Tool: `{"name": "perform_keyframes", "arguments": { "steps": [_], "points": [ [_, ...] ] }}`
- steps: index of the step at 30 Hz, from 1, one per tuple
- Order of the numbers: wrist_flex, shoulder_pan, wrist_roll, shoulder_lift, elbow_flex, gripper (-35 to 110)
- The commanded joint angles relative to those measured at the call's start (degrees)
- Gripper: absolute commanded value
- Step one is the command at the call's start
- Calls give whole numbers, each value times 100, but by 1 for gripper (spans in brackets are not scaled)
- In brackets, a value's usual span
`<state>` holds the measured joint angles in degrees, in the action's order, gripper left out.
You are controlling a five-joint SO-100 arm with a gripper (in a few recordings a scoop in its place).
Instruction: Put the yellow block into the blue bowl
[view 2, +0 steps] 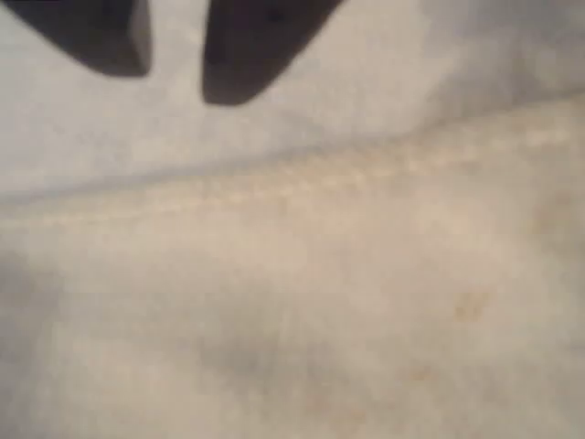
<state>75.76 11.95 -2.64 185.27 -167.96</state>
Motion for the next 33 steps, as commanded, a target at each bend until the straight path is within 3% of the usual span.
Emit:
{"name": "perform_keyframes", "arguments": {
  "steps": [1,14,23,33],
  "points": [
    [-185,-53,0,545,202,1],
    [-853,18,9,123,2329,1],
    [-1591,-44,97,-3779,4368,0],
    [-1107,-334,35,-7945,8332,0]
  ]
}}
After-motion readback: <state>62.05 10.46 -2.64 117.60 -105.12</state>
